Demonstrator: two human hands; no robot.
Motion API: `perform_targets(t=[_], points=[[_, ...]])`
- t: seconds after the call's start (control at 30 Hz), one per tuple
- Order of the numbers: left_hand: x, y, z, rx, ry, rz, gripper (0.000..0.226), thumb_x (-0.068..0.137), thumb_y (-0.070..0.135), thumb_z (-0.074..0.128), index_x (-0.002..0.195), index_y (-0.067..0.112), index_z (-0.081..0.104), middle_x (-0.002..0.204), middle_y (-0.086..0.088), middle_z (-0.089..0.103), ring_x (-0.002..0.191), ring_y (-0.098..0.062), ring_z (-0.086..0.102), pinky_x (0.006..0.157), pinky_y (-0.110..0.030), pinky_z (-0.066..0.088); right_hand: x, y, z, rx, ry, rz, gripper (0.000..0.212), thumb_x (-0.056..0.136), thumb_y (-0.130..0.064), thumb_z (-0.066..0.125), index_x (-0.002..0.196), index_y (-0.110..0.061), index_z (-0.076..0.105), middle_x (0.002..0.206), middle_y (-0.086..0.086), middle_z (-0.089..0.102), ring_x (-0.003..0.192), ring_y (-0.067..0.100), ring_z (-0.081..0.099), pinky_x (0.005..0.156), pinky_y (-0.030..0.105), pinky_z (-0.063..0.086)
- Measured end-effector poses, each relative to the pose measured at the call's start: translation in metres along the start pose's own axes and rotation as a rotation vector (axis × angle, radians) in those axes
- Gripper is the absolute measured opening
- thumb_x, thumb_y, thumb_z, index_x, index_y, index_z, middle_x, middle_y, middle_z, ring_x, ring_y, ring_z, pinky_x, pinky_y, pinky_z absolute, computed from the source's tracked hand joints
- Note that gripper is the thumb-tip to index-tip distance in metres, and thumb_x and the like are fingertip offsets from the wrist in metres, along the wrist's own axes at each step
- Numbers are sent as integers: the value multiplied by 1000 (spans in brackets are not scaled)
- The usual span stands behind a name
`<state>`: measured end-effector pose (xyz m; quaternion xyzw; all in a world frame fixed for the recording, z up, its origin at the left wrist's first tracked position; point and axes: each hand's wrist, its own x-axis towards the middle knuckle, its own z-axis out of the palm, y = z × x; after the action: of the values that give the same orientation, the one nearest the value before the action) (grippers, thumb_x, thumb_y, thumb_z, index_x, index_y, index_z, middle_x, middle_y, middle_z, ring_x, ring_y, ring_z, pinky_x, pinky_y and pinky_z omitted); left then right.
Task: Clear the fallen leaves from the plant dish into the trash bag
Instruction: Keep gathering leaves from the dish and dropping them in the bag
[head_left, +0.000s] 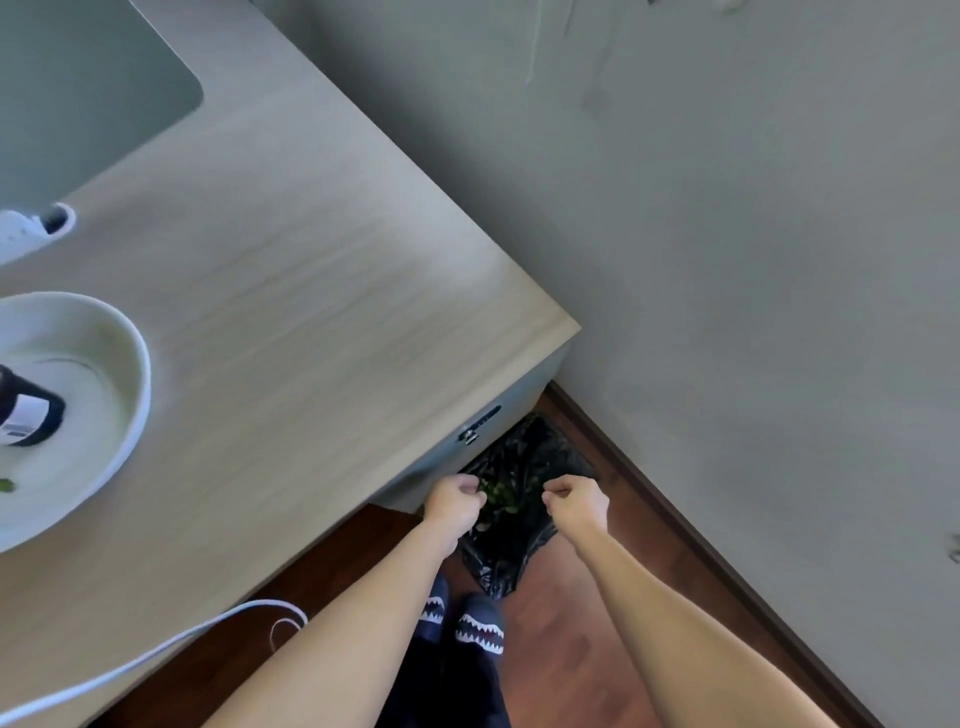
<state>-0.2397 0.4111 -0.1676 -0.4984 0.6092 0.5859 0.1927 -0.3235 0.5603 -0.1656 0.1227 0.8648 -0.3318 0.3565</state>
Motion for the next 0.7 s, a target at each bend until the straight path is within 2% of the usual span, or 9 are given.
perform_targets(t=[0.17,0.23,0.33,0.43,0.53,0.6,0.7], points=[[-42,24,-31,-59,-18,98,32,88,18,62,119,10,62,117,-9,63,109,-24,61,89,-32,51,-31,-47,-25,-16,22,-93,13,87,-13,62,93,-14,73,90,12,72,79,22,68,70,28,53],[-57,32,-46,-71,10,144,21,87,21,63,107,15,65,110,-6,64,107,-24,63,88,-33,51,-40,-67,-33,-25,41,-139,13,86,-12,62,90,-14,74,89,11,73,82,23,68,76,31,54],[-83,41,-83,-147,120,240,7,85,21,65,92,18,66,94,-2,64,102,-25,66,79,-31,48,-58,-108,-37,-61,64,-263,15,85,-12,61,93,-12,74,92,10,74,92,26,67,91,37,53],[-96,38,-126,-192,236,306,4,82,16,68,81,20,68,88,-3,66,97,-27,66,89,-38,53,-75,-149,-27,-120,72,-368,18,86,-13,60,97,-9,74,97,10,73,98,28,65,90,34,50],[-85,10,-179,-241,378,340,19,75,13,71,64,28,65,80,-7,68,88,-31,69,90,-48,55,-96,-184,1,-163,39,-465,15,85,-12,58,91,-11,73,91,10,74,89,27,66,81,35,53],[-108,3,-213,-254,477,360,16,77,13,70,68,24,65,78,-6,68,80,-23,66,89,-39,55,-111,-203,24,-191,-5,-525,13,87,-12,58,90,-11,71,86,9,72,83,26,66,71,32,51],[-135,-20,-267,-268,625,339,4,83,13,66,85,16,69,83,-2,68,84,-19,64,81,-24,46,-132,-227,73,-236,-93,-587,11,86,-12,61,87,-12,72,84,10,73,82,27,67,68,33,52]])
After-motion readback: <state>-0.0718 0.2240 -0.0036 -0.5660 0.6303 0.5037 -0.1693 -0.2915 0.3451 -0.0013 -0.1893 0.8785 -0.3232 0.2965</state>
